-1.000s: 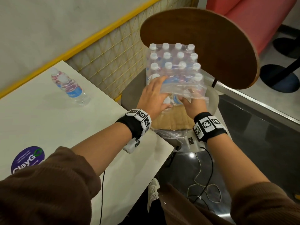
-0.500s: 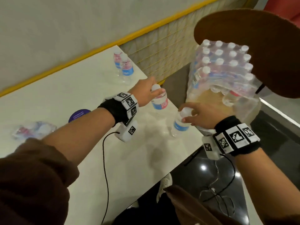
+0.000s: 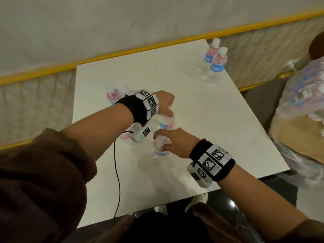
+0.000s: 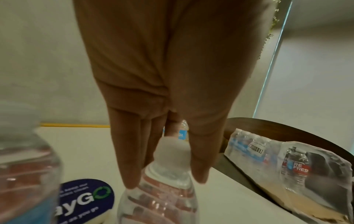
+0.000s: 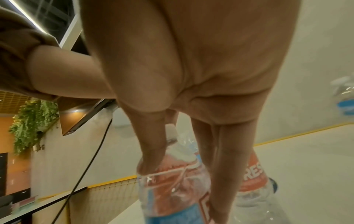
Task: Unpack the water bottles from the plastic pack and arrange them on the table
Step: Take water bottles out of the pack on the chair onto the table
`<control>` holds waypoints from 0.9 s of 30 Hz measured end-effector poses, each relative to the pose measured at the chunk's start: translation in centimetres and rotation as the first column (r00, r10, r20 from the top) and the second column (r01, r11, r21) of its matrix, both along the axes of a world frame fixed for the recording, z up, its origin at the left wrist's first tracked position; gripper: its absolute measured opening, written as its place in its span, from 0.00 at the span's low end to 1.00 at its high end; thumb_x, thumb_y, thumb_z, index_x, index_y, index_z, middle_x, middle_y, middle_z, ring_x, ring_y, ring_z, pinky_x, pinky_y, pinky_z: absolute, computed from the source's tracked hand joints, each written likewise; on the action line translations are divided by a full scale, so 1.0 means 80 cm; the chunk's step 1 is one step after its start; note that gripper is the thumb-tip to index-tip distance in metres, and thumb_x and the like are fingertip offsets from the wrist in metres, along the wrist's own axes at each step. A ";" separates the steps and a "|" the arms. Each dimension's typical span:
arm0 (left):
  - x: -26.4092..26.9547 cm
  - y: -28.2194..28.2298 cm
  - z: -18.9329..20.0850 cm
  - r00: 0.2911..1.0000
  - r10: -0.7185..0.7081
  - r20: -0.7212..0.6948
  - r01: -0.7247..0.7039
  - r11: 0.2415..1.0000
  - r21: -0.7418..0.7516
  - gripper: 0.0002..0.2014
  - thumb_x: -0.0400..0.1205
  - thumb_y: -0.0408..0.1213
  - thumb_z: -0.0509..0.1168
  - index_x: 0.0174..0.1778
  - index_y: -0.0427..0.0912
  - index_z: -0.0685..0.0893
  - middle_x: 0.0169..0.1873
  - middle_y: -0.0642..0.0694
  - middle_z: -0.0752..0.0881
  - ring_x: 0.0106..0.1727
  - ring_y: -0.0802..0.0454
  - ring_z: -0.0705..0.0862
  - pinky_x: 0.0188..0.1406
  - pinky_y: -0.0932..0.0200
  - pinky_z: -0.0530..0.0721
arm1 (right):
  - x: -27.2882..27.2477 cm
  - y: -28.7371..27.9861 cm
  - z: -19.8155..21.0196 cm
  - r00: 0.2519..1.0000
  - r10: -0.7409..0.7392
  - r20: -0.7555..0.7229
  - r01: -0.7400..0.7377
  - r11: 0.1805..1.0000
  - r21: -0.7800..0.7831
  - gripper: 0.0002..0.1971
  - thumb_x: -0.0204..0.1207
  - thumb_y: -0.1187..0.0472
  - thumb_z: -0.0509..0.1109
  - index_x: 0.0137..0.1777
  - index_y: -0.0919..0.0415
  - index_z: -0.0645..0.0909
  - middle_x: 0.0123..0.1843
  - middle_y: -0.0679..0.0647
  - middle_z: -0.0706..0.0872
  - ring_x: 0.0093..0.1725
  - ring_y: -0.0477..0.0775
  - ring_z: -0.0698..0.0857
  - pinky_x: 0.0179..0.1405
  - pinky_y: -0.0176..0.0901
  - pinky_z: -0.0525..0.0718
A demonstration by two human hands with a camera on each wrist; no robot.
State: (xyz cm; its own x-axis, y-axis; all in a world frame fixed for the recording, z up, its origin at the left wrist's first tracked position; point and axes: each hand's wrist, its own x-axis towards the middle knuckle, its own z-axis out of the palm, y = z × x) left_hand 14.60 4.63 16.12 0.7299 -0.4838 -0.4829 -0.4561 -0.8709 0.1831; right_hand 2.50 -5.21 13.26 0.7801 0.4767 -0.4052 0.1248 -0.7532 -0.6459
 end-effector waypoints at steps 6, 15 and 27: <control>-0.001 0.039 -0.003 0.998 -0.009 -0.057 0.008 0.999 -0.031 0.22 0.76 0.45 0.70 0.64 0.42 0.79 0.55 0.49 0.81 0.59 0.47 0.79 0.51 0.58 0.78 | 0.014 0.041 -0.001 0.997 -0.051 0.061 0.048 0.998 0.041 0.28 0.77 0.61 0.70 0.76 0.58 0.66 0.71 0.60 0.73 0.68 0.60 0.75 0.51 0.30 0.65; -0.004 0.046 -0.006 0.986 -0.115 -0.123 0.123 0.991 0.055 0.26 0.78 0.40 0.69 0.73 0.54 0.75 0.75 0.49 0.72 0.76 0.48 0.69 0.75 0.50 0.68 | 0.010 0.063 -0.033 0.983 -0.170 -0.065 0.177 0.976 0.125 0.27 0.76 0.60 0.73 0.72 0.66 0.70 0.70 0.62 0.77 0.65 0.58 0.76 0.49 0.25 0.63; -0.005 0.045 0.004 0.973 -0.135 -0.190 0.167 0.972 0.168 0.30 0.74 0.23 0.60 0.70 0.53 0.79 0.71 0.49 0.76 0.54 0.54 0.75 0.38 0.62 0.73 | 0.022 0.109 -0.070 0.954 -0.285 -0.091 0.299 0.913 0.277 0.34 0.74 0.59 0.74 0.78 0.63 0.63 0.76 0.59 0.72 0.75 0.59 0.71 0.76 0.48 0.66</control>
State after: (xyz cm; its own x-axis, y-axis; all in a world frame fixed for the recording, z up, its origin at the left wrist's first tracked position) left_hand 14.17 8.22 16.43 0.5508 -0.4740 -0.6870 -0.5595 -0.8204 0.1175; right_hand 4.22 3.52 7.70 0.8854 0.3310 -0.3262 -0.1087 -0.5350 -0.8379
